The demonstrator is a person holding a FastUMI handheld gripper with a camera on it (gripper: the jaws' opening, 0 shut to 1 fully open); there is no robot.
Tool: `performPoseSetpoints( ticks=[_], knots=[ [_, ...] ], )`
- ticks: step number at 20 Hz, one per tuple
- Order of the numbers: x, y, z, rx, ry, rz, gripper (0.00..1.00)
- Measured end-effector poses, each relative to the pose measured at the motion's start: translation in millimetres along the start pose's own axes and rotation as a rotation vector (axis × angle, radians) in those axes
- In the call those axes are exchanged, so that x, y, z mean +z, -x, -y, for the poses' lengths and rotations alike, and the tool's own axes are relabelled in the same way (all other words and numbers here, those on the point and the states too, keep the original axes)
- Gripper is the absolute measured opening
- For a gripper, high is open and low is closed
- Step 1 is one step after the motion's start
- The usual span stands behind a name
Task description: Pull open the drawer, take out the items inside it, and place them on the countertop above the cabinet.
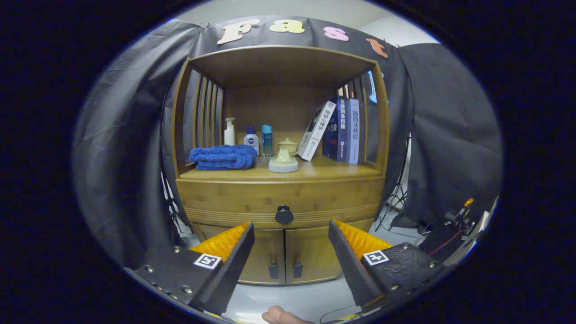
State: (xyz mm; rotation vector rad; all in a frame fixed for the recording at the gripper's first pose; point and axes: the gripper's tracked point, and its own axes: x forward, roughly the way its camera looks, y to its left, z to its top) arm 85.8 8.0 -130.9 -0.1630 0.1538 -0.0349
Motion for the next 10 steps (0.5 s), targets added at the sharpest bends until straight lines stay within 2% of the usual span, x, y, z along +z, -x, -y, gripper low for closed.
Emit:
performPoseSetpoints(
  ticks=[3, 10],
  knots=[
    [35, 26, -9, 0.001, 0.03, 0.049, 0.99],
    [137, 95, -12, -0.004, -0.013, 0.209, 0.99]
  ],
)
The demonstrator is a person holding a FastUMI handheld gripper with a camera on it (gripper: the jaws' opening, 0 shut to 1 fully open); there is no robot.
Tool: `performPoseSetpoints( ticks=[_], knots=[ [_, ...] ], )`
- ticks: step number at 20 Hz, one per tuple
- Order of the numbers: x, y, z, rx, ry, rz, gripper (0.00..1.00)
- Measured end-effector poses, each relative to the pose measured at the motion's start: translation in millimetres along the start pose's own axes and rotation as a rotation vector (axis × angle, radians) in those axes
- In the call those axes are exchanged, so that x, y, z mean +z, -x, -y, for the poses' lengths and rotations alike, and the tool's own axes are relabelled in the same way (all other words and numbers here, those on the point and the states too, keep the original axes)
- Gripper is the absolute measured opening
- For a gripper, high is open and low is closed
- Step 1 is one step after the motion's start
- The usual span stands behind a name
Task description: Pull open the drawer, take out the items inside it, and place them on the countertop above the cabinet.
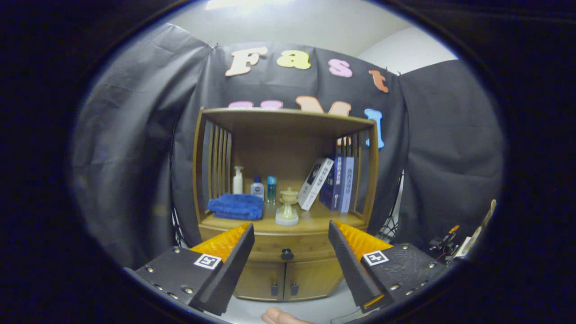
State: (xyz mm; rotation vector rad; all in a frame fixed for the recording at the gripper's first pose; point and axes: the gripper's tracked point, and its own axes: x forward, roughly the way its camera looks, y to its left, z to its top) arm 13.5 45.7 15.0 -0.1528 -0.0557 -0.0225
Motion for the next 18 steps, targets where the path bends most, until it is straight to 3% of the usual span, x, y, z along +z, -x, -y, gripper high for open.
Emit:
performPoseSetpoints(
  ticks=[4, 8, 18],
  knots=[
    [50, 27, 9, -0.001, -0.063, 0.077, 0.98],
    [71, 45, 22, 0.015, -0.108, 0.12, 0.98],
    [16, 30, 45, -0.013, -0.043, 0.022, 0.99]
  ],
)
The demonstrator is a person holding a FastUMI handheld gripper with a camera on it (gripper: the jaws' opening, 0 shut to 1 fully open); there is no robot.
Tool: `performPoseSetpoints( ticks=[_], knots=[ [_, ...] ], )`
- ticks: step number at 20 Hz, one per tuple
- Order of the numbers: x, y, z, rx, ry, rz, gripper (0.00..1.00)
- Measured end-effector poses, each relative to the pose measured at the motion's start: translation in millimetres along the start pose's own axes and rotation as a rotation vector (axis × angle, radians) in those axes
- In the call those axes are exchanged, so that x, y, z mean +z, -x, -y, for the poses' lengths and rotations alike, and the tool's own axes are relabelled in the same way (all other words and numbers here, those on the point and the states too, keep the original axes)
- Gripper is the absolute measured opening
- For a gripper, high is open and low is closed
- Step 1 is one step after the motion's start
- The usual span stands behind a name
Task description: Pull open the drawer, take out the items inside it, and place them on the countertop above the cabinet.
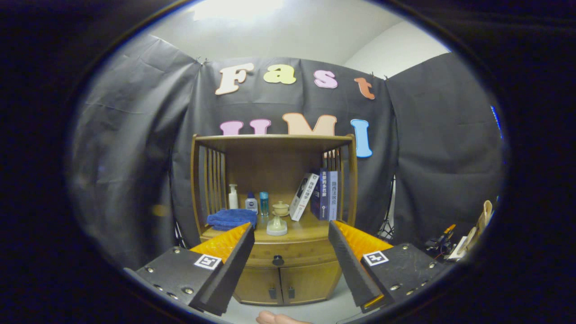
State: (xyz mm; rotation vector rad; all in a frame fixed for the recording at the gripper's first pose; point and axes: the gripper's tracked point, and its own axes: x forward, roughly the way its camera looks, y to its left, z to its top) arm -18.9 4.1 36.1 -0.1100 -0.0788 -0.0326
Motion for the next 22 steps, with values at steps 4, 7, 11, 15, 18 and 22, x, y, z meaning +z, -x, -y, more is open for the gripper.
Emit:
performPoseSetpoints(
  ticks=[4, 7, 11, 15, 18, 22],
  knots=[
    [4.5, 1.0, -1.6, 0.003, -0.017, 0.016, 0.98],
    [3.8, 1.8, -7.0, 0.02, -0.049, 0.003, 0.98],
    [2.2, 2.9, -6.0, 0.024, -0.075, -0.007, 0.99],
    [2.2, 2.1, -6.8, 0.028, -0.096, -0.01, 0.99],
    [-0.5, 1.3, -7.3, 0.034, -0.11, -0.03, 0.99],
    [1.5, 7.7, -3.5, 0.021, -0.135, -0.047, 0.99]
  ],
)
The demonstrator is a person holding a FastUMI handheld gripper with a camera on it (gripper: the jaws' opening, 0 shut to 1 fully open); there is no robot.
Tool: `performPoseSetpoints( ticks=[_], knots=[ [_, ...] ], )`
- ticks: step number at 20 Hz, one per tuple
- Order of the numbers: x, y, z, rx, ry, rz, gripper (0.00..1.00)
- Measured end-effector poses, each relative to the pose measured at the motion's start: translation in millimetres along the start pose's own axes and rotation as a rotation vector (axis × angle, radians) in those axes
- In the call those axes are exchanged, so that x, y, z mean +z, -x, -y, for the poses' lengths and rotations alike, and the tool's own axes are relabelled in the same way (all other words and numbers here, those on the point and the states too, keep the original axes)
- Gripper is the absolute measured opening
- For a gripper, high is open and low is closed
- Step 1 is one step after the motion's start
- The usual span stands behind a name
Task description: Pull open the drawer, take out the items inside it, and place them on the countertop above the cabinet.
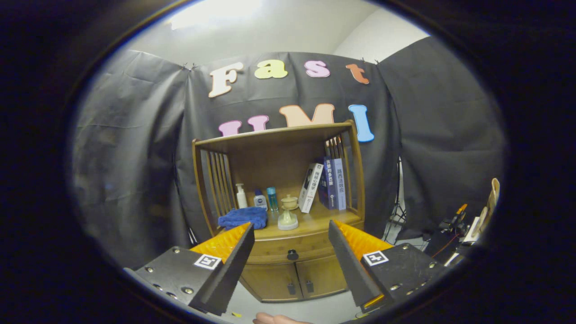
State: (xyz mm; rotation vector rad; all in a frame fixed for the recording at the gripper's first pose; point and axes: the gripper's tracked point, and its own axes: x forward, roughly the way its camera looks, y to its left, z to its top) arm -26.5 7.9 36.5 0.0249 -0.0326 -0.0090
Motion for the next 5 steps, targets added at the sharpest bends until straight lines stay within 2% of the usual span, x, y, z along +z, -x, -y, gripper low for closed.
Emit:
performPoseSetpoints(
  ticks=[5],
  knots=[
    [9.8, 11.9, 0.8, 0.006, -0.008, 0.024, 0.99]
  ],
)
